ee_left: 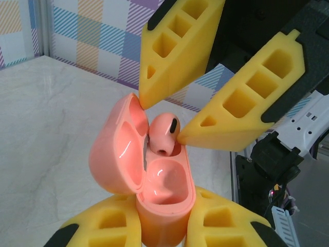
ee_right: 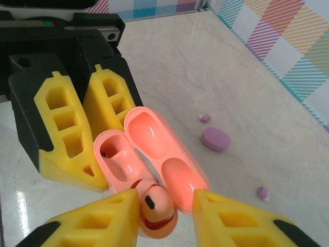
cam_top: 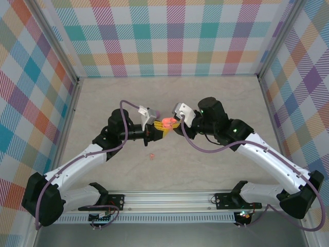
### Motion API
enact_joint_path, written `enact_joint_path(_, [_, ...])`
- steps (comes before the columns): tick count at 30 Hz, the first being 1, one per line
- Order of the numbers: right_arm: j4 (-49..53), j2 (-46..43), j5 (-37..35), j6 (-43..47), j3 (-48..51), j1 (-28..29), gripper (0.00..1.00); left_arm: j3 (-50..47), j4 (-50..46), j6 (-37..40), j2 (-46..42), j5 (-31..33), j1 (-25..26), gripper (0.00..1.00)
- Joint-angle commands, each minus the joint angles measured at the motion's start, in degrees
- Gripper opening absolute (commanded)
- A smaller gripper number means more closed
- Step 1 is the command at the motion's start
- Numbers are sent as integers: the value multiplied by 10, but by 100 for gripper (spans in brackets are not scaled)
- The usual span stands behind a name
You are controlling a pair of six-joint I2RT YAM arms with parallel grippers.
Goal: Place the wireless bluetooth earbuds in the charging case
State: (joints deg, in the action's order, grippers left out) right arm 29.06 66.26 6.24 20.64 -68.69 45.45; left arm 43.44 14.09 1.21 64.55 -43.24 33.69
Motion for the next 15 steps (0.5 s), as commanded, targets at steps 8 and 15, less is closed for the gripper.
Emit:
enact_joint_path(8, [8, -3, 19, -42, -30, 5, 41, 13, 59, 1, -2, 6, 4, 0])
enact_joint_path(15, [27, -13, 28, -142, -82, -26, 48, -7, 86, 2, -3, 24, 3, 0])
